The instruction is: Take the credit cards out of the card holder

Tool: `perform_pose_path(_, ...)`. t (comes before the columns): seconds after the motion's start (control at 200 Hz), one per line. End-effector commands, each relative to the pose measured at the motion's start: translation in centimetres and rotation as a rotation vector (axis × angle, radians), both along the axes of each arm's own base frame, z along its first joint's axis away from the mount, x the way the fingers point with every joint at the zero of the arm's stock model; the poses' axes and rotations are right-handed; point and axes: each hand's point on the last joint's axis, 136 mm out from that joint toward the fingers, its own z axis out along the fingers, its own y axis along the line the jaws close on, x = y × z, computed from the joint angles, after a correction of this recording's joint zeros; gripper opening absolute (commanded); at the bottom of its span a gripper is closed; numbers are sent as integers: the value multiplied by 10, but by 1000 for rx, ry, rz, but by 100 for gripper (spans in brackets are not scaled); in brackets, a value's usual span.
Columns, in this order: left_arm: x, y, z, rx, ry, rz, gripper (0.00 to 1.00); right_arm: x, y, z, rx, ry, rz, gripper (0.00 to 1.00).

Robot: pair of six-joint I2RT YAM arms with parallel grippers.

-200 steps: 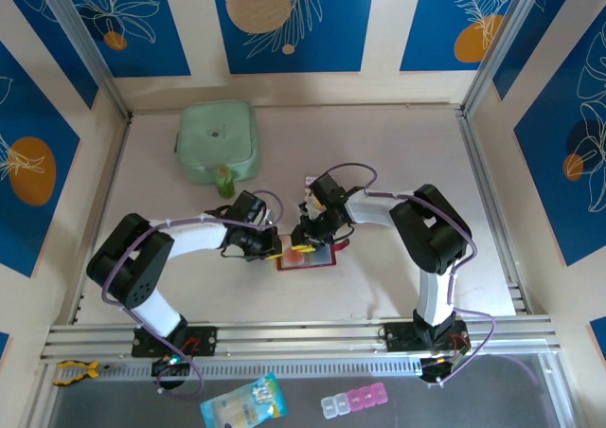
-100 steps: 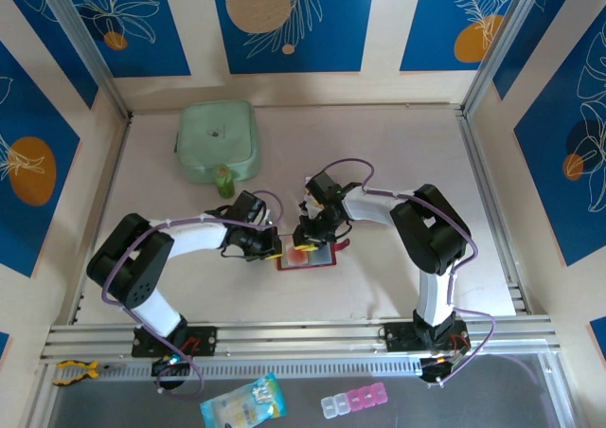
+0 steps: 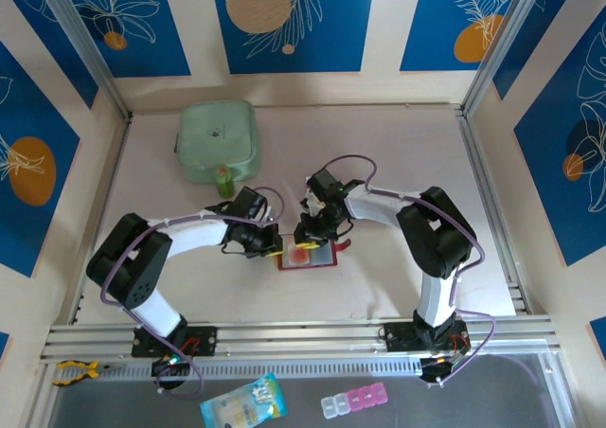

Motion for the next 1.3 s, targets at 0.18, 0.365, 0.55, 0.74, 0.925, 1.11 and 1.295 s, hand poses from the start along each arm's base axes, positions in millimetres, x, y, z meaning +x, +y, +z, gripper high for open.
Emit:
perform_pose_path(0.18,-1,-17,13,-18,-12,-45,0,5,-15,14,12,-23,-29,24)
perform_pose_path(0.365,-3,-19,1,-12,11,-49,0,7,-19,10,14,-11,-35,24)
perform_pose_path(0.55,-6,-17,-9,-7,29,-47,0,6,-18,4,13,6,-31,24)
perform_pose_path(0.74,-11,-12,-19,20,47,-47,0,4,-16,-1,18,23,-25,24)
perform_pose_path(0.925,-13,-7,-23,39,54,-44,0,2,-13,-7,20,39,-18,24)
perform_pose_path(1.11,-15,-5,-25,46,56,-44,0,-3,-14,-18,-10,56,-8,25)
perform_pose_path(1.295,-16,-5,-25,47,59,-43,0,-8,-15,-29,-66,67,16,26)
